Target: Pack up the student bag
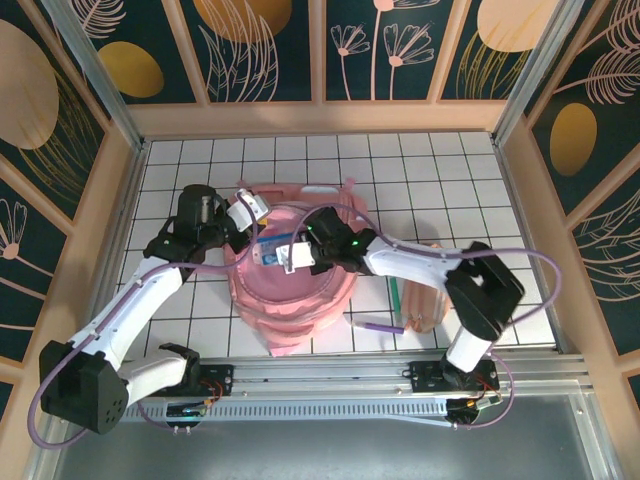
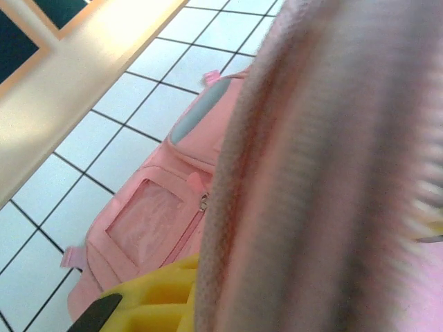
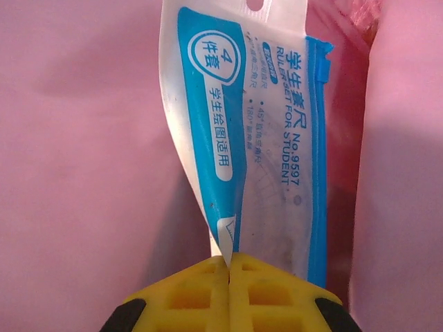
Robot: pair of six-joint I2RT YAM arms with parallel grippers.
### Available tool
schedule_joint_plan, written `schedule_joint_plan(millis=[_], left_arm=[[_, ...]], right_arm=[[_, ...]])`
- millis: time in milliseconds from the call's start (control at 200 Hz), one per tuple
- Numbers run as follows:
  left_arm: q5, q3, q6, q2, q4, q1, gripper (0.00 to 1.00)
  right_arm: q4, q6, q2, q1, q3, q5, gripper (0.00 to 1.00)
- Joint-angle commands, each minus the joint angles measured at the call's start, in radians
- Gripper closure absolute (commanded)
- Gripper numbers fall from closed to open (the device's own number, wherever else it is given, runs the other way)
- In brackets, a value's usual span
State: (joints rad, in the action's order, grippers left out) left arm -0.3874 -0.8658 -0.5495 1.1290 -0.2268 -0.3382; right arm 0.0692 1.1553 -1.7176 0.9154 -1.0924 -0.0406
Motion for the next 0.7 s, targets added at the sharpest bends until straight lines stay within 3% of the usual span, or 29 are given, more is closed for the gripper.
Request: schedule_joint_plan(millis=[0, 105, 190, 285, 330, 445, 550, 696], left_arm=[[-0.159, -0.105, 0.015, -0.015, 0.103, -0.006, 1.0], [-0.157, -0.151, 0.062, -0.006, 0.122, -0.007, 1.0], [-0.116, -0.162, 0.092, 0.001, 0.139, -0.007, 1.0], [-0.055, -0.173, 0.113, 0.009, 0.138, -0.007, 1.0], [-0.026, -0.168, 0.117, 0.011, 0.139, -0.007, 1.0], [0.085, -0.146, 0.145, 0.022, 0.157, -0.007, 1.0], [0.172, -0.13, 0.18, 0.035, 0.169, -0.007, 1.0], [0.288, -0.113, 0.24, 0.066, 0.194, -0.008, 1.0]], right_arm=[[-0.275, 0.012, -0.118, -0.008, -0.045, 0.145, 1.0], [-0.405, 0.012, -0.244, -0.022, -0.109, 0.334, 0.99], [-0.415, -0.005, -0.299, -0.037, -0.145, 0.433, 0.83], [-0.431, -0.03, -0.281, -0.044, -0.111, 0.418, 0.58], [-0.453, -0.038, -0.252, -0.043, -0.083, 0.406, 0.54], [-0.386, -0.084, -0.114, -0.042, 0.009, 0.289, 0.54], [-0.269, -0.098, 0.086, -0.041, 0.122, 0.067, 0.51], [-0.163, -0.277, 0.379, -0.043, 0.222, -0.255, 0.35]])
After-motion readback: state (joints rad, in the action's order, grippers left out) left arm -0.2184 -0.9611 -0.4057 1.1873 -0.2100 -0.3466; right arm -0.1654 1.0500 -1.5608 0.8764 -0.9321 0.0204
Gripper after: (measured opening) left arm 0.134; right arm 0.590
